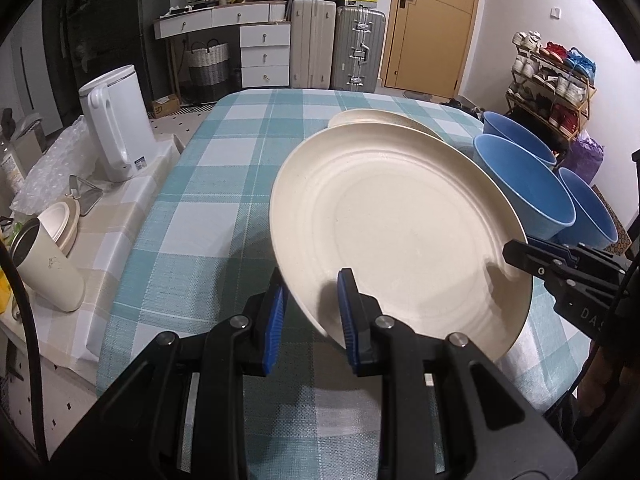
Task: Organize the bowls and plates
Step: 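Lower the held plate onto the other cream plate and open both grippers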
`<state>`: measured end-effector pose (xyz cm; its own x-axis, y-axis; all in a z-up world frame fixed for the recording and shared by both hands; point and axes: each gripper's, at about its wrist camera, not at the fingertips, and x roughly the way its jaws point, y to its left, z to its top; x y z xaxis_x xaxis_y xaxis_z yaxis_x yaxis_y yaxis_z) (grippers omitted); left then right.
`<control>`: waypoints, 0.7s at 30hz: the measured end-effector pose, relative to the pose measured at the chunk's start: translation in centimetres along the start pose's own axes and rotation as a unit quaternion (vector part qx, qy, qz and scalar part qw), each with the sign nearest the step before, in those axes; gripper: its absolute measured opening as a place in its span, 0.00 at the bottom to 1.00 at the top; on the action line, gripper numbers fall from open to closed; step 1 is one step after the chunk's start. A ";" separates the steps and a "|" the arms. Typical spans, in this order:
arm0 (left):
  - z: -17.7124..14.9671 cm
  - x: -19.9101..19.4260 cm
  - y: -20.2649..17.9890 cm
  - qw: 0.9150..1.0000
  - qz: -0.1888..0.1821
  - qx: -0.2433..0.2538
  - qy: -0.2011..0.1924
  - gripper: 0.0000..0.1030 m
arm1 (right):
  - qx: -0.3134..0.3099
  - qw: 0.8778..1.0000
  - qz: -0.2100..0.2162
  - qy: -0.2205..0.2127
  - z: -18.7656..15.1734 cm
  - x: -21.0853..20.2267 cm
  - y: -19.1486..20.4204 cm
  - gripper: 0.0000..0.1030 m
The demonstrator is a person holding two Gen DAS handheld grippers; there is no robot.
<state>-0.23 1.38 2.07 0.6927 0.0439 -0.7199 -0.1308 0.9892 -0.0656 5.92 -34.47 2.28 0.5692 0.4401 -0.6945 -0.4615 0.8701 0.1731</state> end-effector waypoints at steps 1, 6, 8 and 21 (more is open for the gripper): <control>0.0 0.1 -0.1 1.000 0.000 0.001 0.001 0.21 | 0.001 1.000 -0.001 0.001 -0.1 0.0 -0.1 0.20; -0.3 0.9 -0.2 1.000 0.001 0.006 0.009 0.21 | 0.005 1.000 0.001 0.007 -0.7 0.4 -0.2 0.20; -0.4 1.2 -0.3 1.000 0.002 0.009 0.011 0.21 | 0.007 1.000 0.000 0.008 -1.0 0.5 -0.3 0.20; -1.2 3.6 -0.6 1.000 0.006 0.013 0.027 0.22 | -0.007 1.000 -0.024 0.019 -1.9 1.4 -0.8 0.20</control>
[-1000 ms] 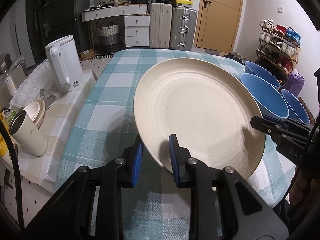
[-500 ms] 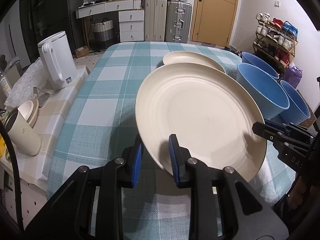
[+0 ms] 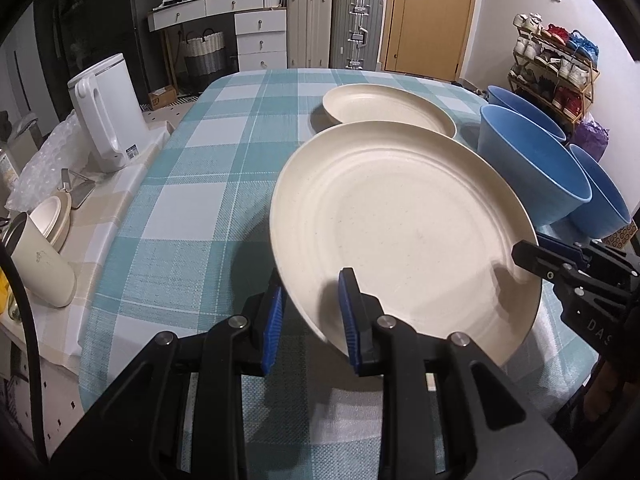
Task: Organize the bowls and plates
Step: 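Lower the held plate onto the other cream plate and open both grippers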
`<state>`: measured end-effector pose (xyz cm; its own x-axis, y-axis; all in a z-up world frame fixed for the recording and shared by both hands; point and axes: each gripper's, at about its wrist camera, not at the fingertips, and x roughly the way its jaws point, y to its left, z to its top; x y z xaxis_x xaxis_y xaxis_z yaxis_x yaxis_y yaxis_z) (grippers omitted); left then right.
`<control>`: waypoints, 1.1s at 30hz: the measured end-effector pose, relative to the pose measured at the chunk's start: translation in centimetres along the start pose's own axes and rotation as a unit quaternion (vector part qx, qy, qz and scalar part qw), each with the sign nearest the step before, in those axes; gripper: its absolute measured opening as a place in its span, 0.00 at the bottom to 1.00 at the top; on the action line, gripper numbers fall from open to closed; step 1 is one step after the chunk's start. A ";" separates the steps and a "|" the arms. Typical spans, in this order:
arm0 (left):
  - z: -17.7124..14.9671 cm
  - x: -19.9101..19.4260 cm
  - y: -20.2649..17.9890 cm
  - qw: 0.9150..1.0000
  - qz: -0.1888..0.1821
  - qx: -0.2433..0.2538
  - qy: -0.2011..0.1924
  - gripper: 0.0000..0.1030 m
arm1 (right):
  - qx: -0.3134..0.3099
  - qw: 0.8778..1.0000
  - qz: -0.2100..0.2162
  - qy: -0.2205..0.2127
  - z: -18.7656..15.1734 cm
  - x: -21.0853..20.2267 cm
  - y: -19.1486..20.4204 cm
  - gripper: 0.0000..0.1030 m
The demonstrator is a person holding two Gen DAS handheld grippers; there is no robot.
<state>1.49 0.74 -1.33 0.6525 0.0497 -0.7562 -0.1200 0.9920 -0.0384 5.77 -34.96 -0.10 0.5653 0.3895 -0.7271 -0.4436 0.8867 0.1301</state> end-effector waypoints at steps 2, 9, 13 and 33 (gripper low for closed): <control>0.0 0.3 -0.2 1.000 0.001 0.001 -0.001 0.22 | -0.003 1.000 -0.007 -0.001 -0.2 0.1 0.0 0.21; -0.1 1.3 -0.9 1.000 0.005 0.009 -0.001 0.23 | -0.008 1.000 -0.029 -0.005 -0.7 0.1 0.2 0.21; -0.1 1.9 -1.3 1.000 0.004 0.015 0.002 0.24 | -0.007 0.999 -0.036 -0.004 -0.8 0.2 0.0 0.22; -0.7 3.5 -3.3 0.997 0.027 0.067 0.000 0.33 | -0.043 0.995 -0.086 -0.012 -1.4 1.1 0.8 0.23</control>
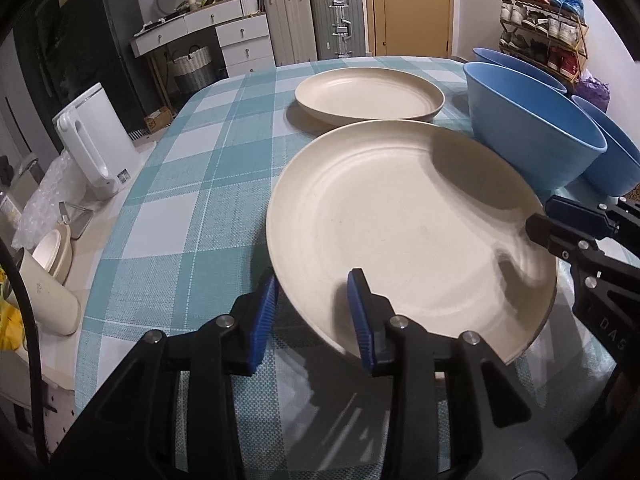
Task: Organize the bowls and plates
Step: 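Lower the held plate onto the other cream plate and open both grippers, then withdraw both grippers and move them toward the remaining cream plate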
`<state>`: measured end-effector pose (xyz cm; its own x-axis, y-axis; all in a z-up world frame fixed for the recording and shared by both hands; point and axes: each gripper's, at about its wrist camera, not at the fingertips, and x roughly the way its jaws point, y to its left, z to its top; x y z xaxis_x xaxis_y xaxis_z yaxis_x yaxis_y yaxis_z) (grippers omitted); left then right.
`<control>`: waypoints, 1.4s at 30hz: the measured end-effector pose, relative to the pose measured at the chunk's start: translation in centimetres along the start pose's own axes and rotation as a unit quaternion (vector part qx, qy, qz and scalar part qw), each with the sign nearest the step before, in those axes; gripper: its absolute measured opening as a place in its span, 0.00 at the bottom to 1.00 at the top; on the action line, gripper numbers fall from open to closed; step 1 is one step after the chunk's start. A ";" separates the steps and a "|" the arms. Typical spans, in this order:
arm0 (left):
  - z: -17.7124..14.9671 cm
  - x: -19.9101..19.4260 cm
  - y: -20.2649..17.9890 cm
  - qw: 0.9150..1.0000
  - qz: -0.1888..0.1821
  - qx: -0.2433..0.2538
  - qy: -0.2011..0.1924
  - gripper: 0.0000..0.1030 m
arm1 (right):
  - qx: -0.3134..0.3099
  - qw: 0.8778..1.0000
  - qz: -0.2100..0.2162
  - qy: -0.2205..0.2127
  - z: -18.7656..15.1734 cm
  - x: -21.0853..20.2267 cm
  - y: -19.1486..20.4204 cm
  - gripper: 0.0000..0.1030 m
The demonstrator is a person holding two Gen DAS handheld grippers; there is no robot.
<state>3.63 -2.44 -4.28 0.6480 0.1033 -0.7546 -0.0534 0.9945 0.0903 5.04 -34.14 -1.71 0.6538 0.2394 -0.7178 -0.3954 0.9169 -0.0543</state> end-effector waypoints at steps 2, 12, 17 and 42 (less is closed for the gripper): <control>0.0 0.1 0.3 1.000 -0.012 -0.009 0.004 0.35 | -0.003 1.000 0.000 -0.002 0.0 0.0 0.1 0.23; -0.2 0.6 1.7 0.999 -0.019 -0.040 0.017 0.63 | 0.006 1.000 0.017 0.001 -0.4 -0.2 -0.3 0.32; -0.3 0.8 2.1 0.998 -0.024 -0.051 0.023 0.69 | 0.006 0.999 0.033 -0.003 -0.5 -0.5 0.0 0.46; 1.4 -6.0 3.9 0.994 -0.053 -0.080 -0.042 0.99 | -0.003 0.996 0.061 -0.060 1.1 -3.8 0.5 0.97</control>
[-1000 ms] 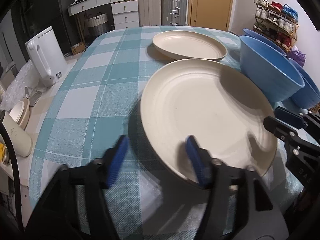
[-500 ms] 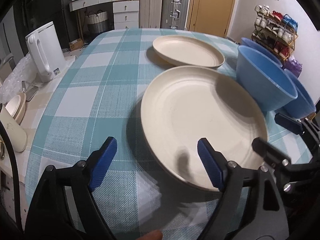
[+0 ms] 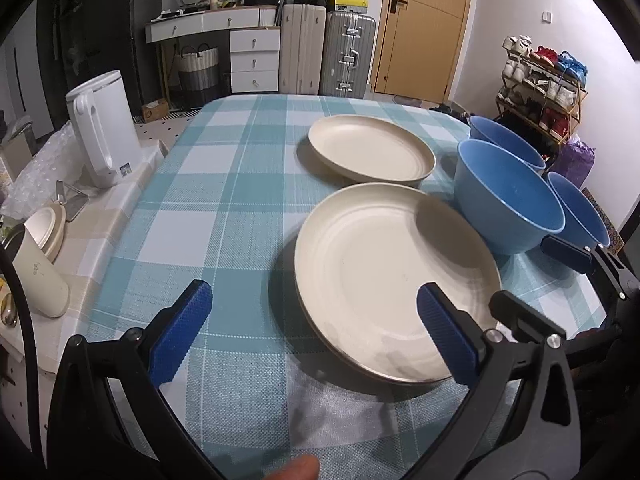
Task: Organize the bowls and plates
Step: 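Withdraw both grippers and move them toward the remaining cream plate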
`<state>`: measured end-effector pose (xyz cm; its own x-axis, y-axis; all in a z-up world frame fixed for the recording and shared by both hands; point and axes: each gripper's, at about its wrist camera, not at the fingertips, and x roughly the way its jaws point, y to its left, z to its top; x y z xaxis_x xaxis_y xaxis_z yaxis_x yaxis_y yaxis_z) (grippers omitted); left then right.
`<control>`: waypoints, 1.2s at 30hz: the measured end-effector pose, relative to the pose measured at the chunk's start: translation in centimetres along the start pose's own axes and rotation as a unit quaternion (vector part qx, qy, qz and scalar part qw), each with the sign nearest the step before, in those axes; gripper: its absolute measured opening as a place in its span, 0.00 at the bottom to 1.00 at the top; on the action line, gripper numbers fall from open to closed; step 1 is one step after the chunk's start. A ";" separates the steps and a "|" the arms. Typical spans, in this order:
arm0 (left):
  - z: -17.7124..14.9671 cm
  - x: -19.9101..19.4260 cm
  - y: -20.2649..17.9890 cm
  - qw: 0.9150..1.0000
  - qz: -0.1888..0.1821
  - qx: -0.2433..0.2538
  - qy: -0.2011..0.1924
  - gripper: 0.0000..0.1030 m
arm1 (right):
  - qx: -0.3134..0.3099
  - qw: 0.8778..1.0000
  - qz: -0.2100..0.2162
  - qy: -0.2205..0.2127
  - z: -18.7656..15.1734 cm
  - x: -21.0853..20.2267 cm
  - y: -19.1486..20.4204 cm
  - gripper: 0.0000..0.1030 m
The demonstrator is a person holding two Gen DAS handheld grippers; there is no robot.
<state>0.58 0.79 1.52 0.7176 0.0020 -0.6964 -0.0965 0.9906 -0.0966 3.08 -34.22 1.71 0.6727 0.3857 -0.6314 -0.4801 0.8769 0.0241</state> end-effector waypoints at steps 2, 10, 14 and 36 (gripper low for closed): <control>0.1 -0.5 0.0 1.000 0.001 -0.001 -0.005 0.99 | -0.001 1.000 0.007 -0.009 0.5 -0.6 -0.1 0.97; 0.4 -1.3 0.5 1.000 0.001 -0.018 -0.011 0.99 | -0.004 0.999 0.022 -0.049 3.5 -3.2 -0.7 0.99; 0.5 -1.5 0.5 1.000 0.006 -0.018 -0.011 0.99 | -0.005 0.998 0.023 -0.063 5.1 -4.4 -1.1 0.99; 5.6 -1.0 1.3 0.999 0.012 -0.039 -0.011 0.99 | 0.037 0.991 0.093 -0.086 13.5 -7.6 -5.3 0.99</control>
<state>3.61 2.82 6.03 0.7296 0.0297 -0.6832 -0.1673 0.9764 -0.1362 8.09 -37.94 16.83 0.6652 0.5812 -0.4688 -0.5673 0.8016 0.1888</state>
